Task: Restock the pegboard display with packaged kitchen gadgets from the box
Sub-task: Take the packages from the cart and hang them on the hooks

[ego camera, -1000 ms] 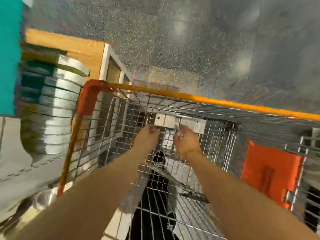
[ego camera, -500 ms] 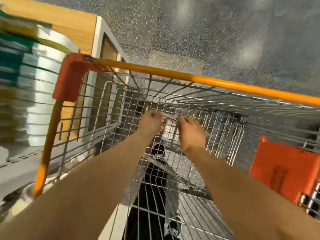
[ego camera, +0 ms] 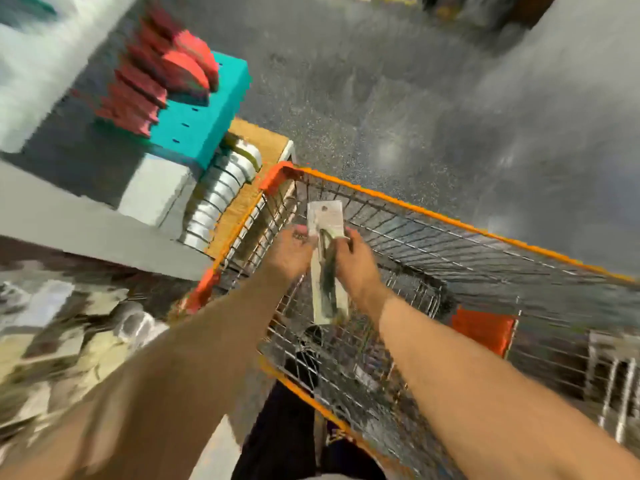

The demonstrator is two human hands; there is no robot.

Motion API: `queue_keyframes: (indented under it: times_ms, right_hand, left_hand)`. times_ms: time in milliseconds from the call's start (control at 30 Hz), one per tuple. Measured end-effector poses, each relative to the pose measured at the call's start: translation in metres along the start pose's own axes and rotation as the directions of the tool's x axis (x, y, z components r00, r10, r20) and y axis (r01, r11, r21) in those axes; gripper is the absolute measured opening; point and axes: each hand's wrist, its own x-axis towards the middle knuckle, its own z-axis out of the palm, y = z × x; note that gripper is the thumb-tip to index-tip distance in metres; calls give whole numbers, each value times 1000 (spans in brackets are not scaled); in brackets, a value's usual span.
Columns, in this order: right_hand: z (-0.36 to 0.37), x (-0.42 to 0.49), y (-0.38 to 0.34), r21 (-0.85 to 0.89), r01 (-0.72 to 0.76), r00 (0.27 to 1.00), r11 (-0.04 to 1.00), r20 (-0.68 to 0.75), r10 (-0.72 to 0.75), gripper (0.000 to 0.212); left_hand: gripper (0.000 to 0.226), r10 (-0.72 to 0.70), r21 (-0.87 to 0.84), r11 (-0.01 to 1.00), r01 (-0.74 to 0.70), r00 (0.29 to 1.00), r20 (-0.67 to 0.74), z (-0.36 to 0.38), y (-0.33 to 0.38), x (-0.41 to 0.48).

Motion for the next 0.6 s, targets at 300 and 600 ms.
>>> queue_keyframes:
  times_ms: [300, 600]
  right_hand:
    - [14, -125, -119, 9, 315, 948, 949, -60, -314, 16]
    - [74, -260, -210, 42, 637, 756, 770, 161, -634, 13]
  left_hand:
    - [23, 220, -71, 968, -242, 948, -232, -102, 60, -160]
    - [12, 371, -99, 886, -453, 820, -435, -219, 68, -335]
